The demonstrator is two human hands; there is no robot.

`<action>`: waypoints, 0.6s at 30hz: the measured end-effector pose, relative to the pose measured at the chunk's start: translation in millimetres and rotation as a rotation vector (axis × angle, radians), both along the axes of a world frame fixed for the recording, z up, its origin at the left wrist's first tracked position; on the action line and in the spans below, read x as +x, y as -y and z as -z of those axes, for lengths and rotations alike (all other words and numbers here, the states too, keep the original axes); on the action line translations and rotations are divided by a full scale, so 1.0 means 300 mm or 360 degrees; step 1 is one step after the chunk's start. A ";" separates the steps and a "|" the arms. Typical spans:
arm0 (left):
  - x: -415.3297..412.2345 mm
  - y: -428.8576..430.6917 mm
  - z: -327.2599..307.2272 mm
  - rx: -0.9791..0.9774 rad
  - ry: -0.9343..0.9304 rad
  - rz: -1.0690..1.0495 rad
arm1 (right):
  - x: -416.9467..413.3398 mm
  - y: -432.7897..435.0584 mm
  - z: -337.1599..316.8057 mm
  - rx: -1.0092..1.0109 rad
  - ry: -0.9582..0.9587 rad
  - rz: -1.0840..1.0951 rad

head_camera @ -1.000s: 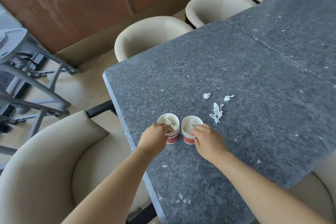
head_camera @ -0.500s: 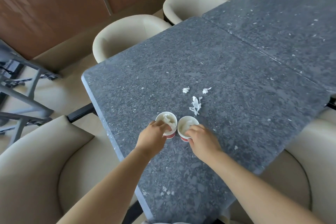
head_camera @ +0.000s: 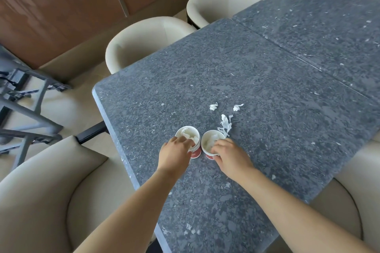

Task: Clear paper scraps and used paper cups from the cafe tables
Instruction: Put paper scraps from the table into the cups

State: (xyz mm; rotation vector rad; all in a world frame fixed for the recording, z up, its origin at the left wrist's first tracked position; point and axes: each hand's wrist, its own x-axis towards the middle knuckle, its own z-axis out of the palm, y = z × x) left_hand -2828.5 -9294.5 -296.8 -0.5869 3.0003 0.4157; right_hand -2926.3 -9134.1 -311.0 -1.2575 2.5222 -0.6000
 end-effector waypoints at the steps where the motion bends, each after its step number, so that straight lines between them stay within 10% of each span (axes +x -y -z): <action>1: -0.011 0.002 0.001 0.0001 -0.0005 0.0010 | -0.008 0.004 -0.006 -0.0010 0.0016 0.0003; 18: -0.171 0.136 -0.002 0.0282 -0.0341 -0.0243 | -0.281 0.083 -0.039 -0.0088 -0.0001 0.0204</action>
